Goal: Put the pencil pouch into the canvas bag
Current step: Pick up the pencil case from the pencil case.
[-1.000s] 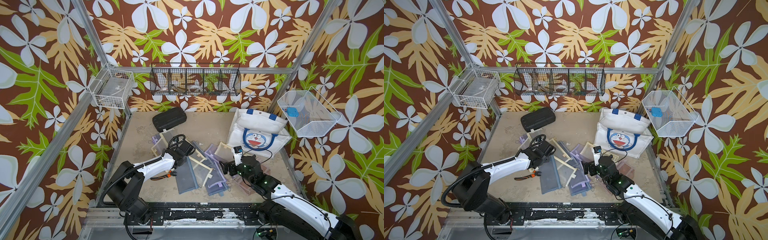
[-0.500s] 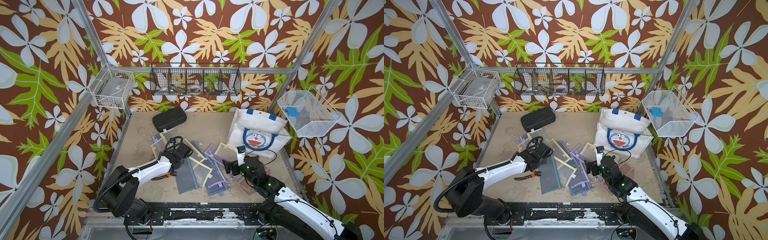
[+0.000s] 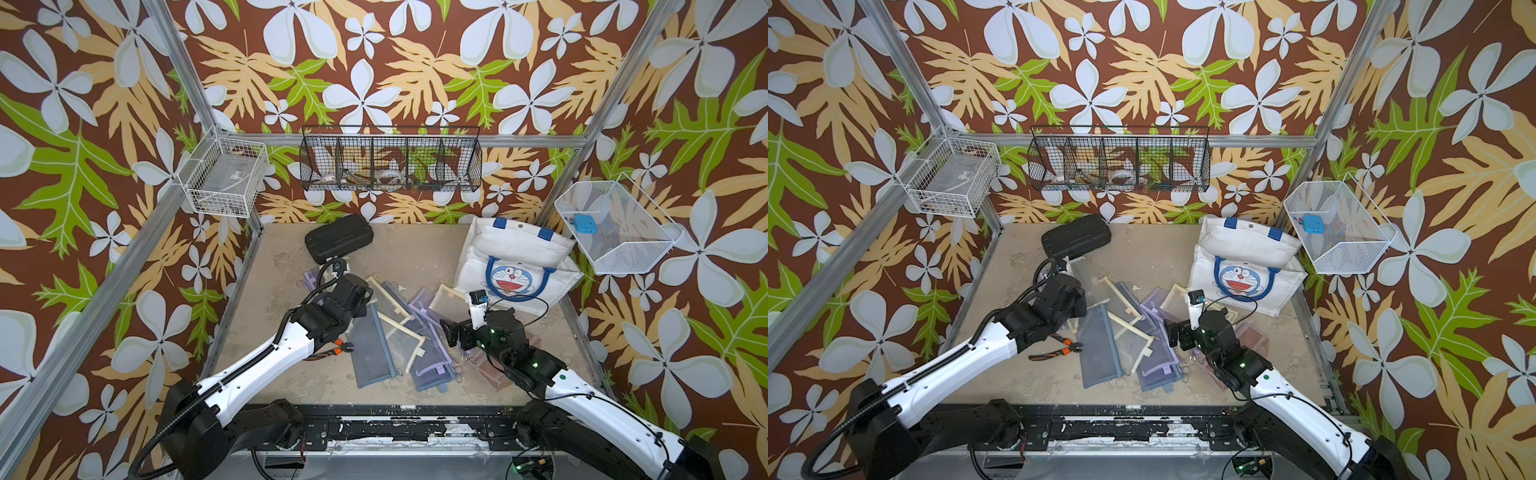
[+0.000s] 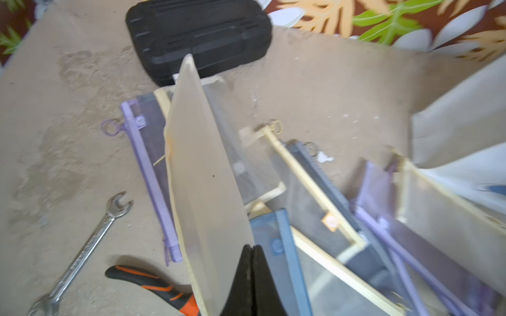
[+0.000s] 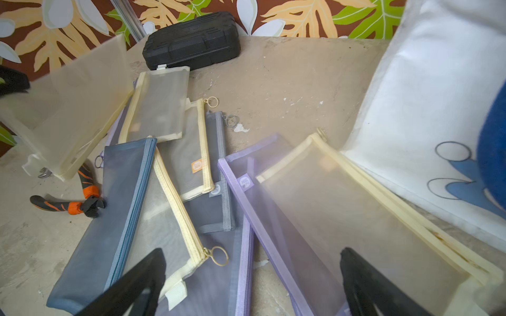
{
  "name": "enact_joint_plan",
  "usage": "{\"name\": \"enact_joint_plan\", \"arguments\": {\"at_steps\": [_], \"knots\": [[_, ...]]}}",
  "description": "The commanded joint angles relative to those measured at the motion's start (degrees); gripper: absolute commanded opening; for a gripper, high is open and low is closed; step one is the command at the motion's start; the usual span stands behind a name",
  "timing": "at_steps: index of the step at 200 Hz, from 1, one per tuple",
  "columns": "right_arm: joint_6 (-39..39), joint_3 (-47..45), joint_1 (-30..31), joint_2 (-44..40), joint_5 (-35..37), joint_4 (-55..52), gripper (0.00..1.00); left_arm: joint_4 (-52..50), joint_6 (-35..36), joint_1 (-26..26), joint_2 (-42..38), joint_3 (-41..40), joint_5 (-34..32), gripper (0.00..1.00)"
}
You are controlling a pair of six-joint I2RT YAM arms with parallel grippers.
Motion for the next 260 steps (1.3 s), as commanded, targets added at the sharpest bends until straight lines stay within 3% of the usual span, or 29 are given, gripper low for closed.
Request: {"name": "enact_joint_plan", "arguments": {"at_steps": [1, 43, 75, 111, 158, 201, 260], "knots": [[1.14, -2.08, 0.04, 0.74, -6.21, 6.33, 1.0, 2.08, 4.36, -0.11, -3.08, 3.41, 11.25, 0.0], [0.11, -6.96, 0.04, -5.95, -16.28, 15.72, 1.0, 13.8, 10.82, -0.11, -8.75, 4.91, 34.79, 0.0], [-2.19, -9.11, 0.06, -15.49, -20.54, 18.31, 1.0, 22.28, 13.81, -0.09, -12.6, 1.51, 45.85, 0.0], [1.8, -11.96, 0.08, -22.66, -27.21, 26.2, 1.0, 34.98, 11.0, -0.1, -17.37, -4.35, 57.76, 0.0], [7.09, -11.1, 0.07, -21.74, -35.08, 36.26, 1.0, 44.4, 7.63, -0.05, -20.32, -7.04, 68.95, 0.0], [8.4, -7.3, 0.08, -21.34, -40.7, 41.87, 1.0, 49.23, 4.11, -0.09, -20.92, -7.67, 74.63, 0.0], [11.16, -3.92, 0.09, -16.86, -40.25, 48.01, 1.0, 56.27, -0.44, -0.11, -21.02, -9.84, 79.62, 0.0]]}}
